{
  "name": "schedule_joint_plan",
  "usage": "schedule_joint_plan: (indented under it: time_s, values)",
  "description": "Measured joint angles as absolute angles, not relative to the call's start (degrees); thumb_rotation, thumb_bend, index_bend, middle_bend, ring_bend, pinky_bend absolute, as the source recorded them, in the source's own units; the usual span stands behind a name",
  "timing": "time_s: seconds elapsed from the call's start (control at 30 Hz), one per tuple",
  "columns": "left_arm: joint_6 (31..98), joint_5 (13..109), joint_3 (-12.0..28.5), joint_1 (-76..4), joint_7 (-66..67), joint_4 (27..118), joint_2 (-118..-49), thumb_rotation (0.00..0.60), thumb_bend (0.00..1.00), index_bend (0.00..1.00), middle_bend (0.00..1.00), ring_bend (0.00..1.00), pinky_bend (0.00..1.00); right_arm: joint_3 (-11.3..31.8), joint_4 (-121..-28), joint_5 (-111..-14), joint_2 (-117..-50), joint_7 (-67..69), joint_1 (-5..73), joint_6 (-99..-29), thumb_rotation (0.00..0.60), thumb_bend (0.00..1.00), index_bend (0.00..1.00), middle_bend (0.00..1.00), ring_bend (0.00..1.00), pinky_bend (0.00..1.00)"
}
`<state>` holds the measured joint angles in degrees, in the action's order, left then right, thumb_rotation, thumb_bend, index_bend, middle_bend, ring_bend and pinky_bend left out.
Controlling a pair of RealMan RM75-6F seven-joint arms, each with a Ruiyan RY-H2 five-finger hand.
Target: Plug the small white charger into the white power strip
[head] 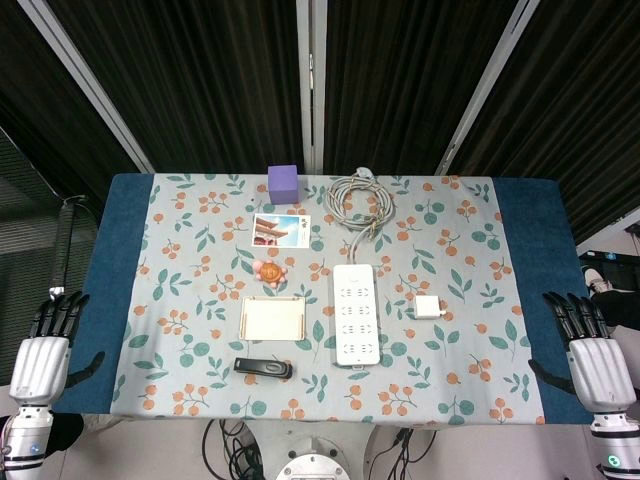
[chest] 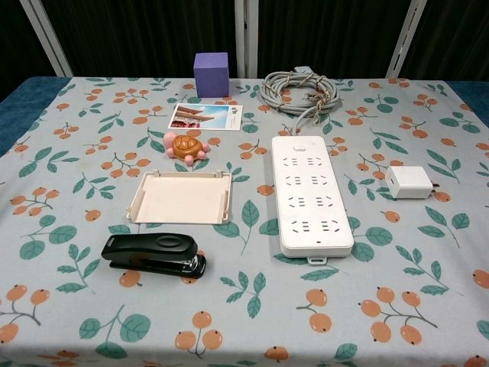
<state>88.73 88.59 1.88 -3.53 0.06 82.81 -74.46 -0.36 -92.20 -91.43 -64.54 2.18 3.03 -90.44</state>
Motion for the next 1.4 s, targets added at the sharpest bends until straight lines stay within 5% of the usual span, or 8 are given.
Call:
schedule_joint_plan:
  time_s: [0.47, 0.83, 1.4]
  values:
    - [89.7, 88.8, 1.8, -3.2, 0.2, 83.1, -74.7, 0.600, 0.22, 0.00, 0.05, 0.00, 0.00, 1.1, -92.2, -90.4, -66.3, 0.1, 8.9, -79.7, 0.600, 0.07, 0.00, 0.08, 0.00, 0.00]
    - [90.6, 88.1, 1.3, -1.8, -0.5, 82.7, -75.0, 0.600, 0.22, 0.00, 0.05, 0.00, 0.00, 5.8, -81.2, -82.0, -80.2, -1.7, 21.3, -61.1, 0.600, 0.07, 0.00, 0.05, 0.00, 0.00]
    - [90.0, 87.8, 1.6, -1.9, -1.7, 81.3, -75.5, 0.600, 0.22, 0.00, 0.05, 0.00, 0.00, 7.5, -69.2, -77.8, -90.1, -1.0, 27.0, -56.2, 0.600, 0.06, 0.00, 0.05, 0.00, 0.00]
